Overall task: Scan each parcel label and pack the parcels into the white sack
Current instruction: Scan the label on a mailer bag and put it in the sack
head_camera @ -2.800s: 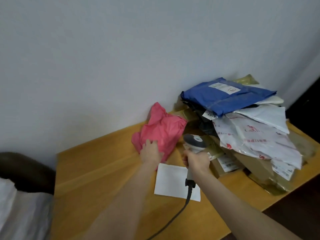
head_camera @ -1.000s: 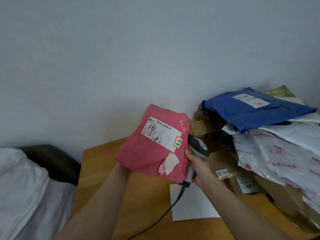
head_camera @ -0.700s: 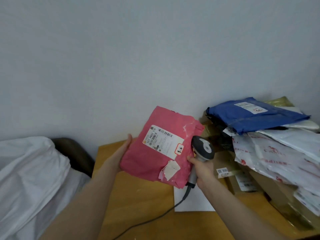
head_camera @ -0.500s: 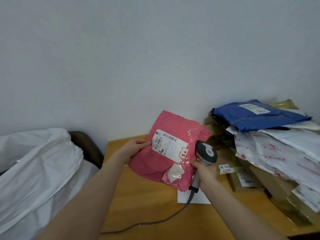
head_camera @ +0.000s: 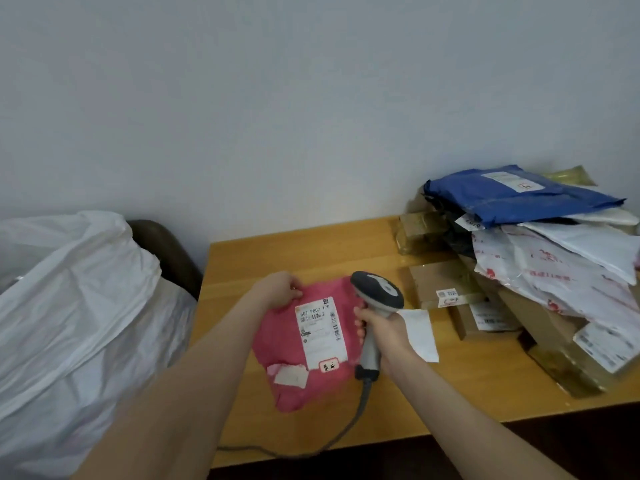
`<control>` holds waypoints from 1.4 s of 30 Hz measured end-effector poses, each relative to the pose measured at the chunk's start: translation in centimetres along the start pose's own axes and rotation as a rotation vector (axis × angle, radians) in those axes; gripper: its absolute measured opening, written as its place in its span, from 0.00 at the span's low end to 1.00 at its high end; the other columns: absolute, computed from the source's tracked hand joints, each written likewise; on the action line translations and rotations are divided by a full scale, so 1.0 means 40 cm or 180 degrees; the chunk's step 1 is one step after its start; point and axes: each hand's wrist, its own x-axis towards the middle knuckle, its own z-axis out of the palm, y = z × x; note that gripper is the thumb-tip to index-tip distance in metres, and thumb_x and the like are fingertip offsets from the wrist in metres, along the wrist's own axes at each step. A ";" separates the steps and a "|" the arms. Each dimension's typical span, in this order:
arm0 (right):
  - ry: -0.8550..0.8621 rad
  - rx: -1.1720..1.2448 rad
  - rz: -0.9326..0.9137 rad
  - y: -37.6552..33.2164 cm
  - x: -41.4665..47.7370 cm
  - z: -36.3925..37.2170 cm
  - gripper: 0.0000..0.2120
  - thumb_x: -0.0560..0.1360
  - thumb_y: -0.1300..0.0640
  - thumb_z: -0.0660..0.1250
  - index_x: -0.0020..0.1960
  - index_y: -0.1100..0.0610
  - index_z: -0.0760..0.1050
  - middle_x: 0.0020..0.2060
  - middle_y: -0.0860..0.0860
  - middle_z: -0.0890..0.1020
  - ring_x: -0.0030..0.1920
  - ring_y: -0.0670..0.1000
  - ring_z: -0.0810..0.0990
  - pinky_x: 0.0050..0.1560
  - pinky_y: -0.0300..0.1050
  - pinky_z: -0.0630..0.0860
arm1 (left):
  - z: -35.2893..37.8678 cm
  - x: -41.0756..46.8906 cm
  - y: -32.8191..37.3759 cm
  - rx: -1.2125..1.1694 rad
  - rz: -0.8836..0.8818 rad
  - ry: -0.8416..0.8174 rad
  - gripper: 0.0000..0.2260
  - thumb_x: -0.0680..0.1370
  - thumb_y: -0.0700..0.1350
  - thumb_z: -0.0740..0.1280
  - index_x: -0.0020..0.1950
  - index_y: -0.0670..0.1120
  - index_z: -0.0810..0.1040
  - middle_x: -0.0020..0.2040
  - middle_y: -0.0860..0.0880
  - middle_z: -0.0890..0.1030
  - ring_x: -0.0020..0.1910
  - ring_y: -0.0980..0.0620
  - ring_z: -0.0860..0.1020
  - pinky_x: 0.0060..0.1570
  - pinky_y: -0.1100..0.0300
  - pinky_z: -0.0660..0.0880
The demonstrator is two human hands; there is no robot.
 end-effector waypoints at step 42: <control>0.0399 -0.0186 0.0062 0.155 0.020 0.266 0.05 0.72 0.66 0.69 0.38 0.63 0.78 0.26 0.54 0.80 0.23 0.48 0.75 0.28 0.41 0.73 | 0.259 -0.010 -0.290 -0.4493 -0.1658 0.0598 0.11 0.73 0.36 0.72 0.53 0.34 0.79 0.36 0.45 0.80 0.33 0.49 0.78 0.35 0.57 0.77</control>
